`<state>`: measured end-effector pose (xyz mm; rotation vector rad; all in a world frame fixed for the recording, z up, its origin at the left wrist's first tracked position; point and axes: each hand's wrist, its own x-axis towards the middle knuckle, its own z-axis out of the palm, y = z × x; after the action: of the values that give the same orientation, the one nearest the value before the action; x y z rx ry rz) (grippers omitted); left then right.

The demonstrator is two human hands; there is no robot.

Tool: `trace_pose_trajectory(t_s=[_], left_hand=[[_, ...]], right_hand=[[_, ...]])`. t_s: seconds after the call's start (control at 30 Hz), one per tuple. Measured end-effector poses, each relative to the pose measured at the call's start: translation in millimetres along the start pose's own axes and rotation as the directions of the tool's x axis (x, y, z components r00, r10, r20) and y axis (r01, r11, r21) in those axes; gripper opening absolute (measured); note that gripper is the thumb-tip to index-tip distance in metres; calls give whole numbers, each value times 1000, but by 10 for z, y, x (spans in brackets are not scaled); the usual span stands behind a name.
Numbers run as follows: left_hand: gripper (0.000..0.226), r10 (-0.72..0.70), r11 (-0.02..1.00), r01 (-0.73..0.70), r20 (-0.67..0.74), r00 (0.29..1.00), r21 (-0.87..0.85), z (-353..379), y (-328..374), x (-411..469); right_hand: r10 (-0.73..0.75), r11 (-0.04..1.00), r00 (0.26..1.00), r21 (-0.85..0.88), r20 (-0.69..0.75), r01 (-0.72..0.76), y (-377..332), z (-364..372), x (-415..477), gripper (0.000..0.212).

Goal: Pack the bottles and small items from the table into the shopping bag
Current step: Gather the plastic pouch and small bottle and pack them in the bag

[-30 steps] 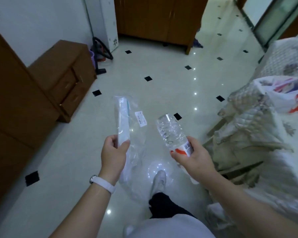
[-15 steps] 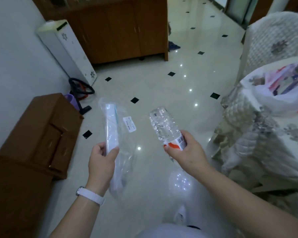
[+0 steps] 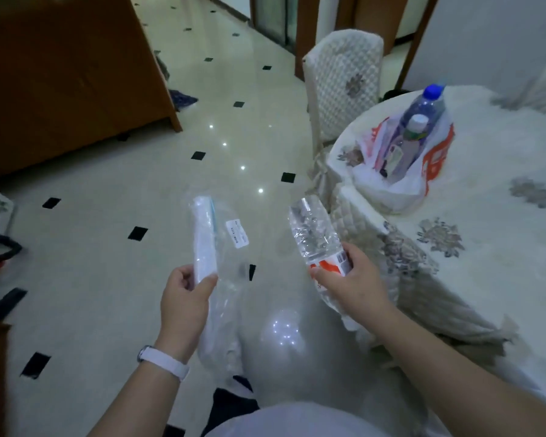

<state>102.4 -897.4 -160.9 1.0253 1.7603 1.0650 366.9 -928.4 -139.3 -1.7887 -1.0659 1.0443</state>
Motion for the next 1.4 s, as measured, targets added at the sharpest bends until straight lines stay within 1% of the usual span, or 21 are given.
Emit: trace_pose_trajectory(t_s=[0.07, 0.13, 0.17, 0.27, 0.33, 0.4, 0.5, 0.7, 0.83, 1.0, 1.17, 1.27, 1.37, 1.4], left_hand=[[21, 21, 1000, -22, 61, 998, 6, 163, 100, 408], [21, 32, 999, -33, 128, 991, 8, 293, 192, 848], [20, 34, 999, -35, 161, 986, 4, 337, 257, 1069], [18, 71, 997, -65, 242, 968, -32, 424, 506, 1737], [18, 85, 996, -83, 286, 954, -20, 474, 663, 2106], [20, 116, 993, -112, 341, 933, -31, 552, 826, 2456], [22, 130, 991, -126, 396, 909, -36, 722, 994, 2784], [18, 142, 989, -140, 535, 833, -43, 1289, 1243, 3129], [19, 136, 989, -144, 581, 802, -33, 1723, 1398, 3333], [19, 123, 981, -188, 611, 782, 44, 2260, 1667, 3672], [21, 140, 970, -237, 668, 730, 56, 2932, 2104, 3871], [19, 187, 962, -272, 709, 680, 7, 3374, 2359, 3835], [19, 226, 954, -295, 766, 602, -50, 3753, 2542, 3750], [19, 237, 950, -304, 784, 574, -65, 3871, 2596, 3719]], right_hand=[[15, 998, 998, -53, -68, -19, -41, 57, 253, 39], [38, 997, 991, -68, -132, -47, -123, 159, 517, 48], [47, 996, 984, -70, -171, -60, -215, 223, 626, 49], [45, 997, 966, -44, -255, -58, -515, 441, 988, 36], [61, 997, 958, -38, -280, -74, -731, 564, 1165, 41], [57, 998, 941, -20, -334, -67, -921, 651, 1353, 42], [53, 996, 923, -46, -381, -77, -1040, 714, 1511, 46], [122, 989, 876, -22, -466, -149, -973, 676, 1892, 45], [171, 982, 832, 25, -528, -186, -845, 572, 2316, 33], [222, 975, 820, 105, -528, -196, -815, 392, 2982, 41], [226, 974, 808, 141, -545, -177, -840, 12, 3524, 48], [236, 972, 788, 137, -568, -192, -810, -273, 3716, 50], [263, 965, 739, 163, -620, -206, -749, -502, 3789, 57], [268, 963, 726, 175, -634, -203, -750, -567, 3770, 55]])
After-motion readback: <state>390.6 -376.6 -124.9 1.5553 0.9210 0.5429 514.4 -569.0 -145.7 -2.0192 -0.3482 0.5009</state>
